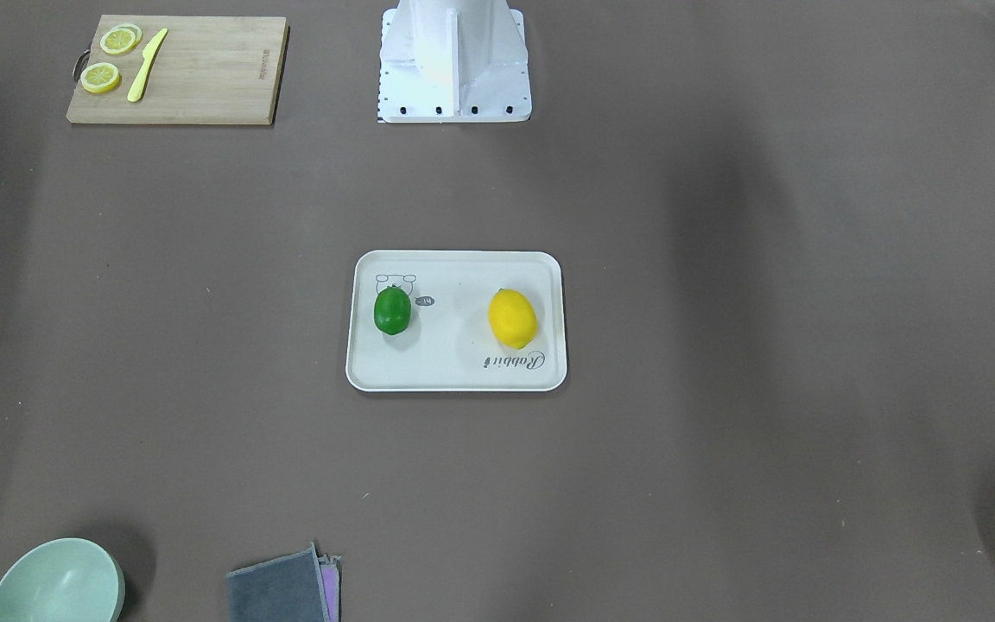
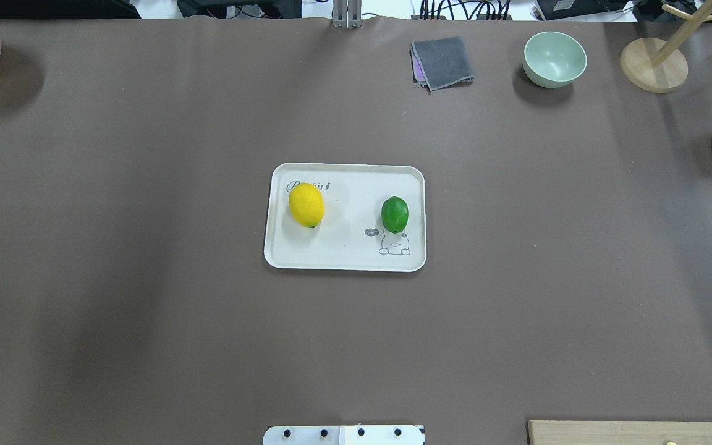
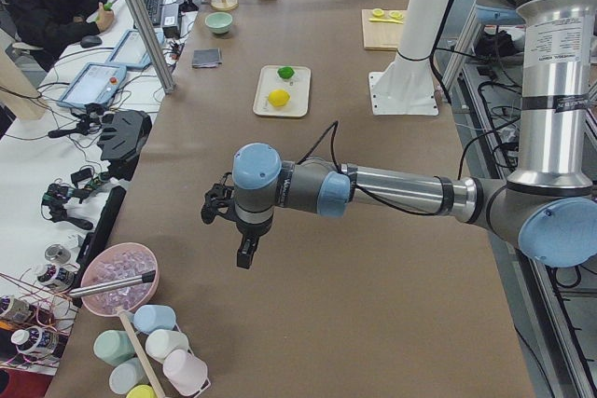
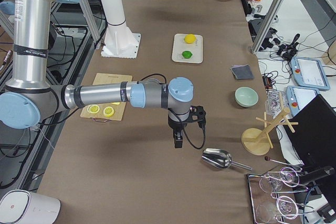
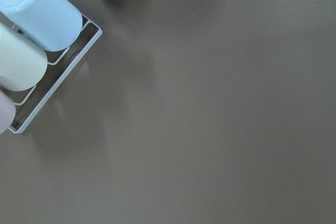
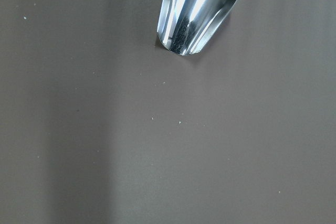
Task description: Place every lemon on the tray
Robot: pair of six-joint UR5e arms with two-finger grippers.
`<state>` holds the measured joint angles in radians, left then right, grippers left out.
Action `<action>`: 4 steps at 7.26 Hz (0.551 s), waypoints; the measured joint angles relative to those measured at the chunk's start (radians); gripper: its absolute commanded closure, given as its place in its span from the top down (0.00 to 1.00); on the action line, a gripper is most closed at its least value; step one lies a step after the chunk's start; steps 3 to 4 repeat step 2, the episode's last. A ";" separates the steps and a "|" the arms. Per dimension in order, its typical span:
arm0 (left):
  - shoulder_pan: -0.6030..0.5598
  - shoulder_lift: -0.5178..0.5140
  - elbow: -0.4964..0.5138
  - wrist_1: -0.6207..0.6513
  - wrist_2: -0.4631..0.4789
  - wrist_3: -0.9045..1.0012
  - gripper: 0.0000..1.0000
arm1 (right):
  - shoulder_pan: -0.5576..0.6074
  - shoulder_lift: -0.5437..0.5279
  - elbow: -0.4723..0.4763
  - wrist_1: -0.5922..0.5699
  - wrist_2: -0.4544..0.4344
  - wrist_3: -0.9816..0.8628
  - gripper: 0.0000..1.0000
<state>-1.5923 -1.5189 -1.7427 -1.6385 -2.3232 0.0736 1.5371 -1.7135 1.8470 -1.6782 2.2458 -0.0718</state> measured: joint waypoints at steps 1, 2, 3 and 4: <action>0.000 -0.001 0.000 0.000 0.003 0.000 0.98 | 0.000 0.000 0.000 0.000 0.000 0.000 1.00; -0.001 0.000 0.000 0.000 0.005 0.000 0.98 | 0.000 0.000 0.000 0.000 0.000 0.000 1.00; -0.001 0.000 0.000 0.000 0.005 0.000 0.98 | 0.000 0.000 0.000 0.000 0.000 0.000 1.00; -0.001 0.000 0.000 0.000 0.005 0.000 0.98 | 0.000 0.000 0.000 0.000 0.000 0.000 1.00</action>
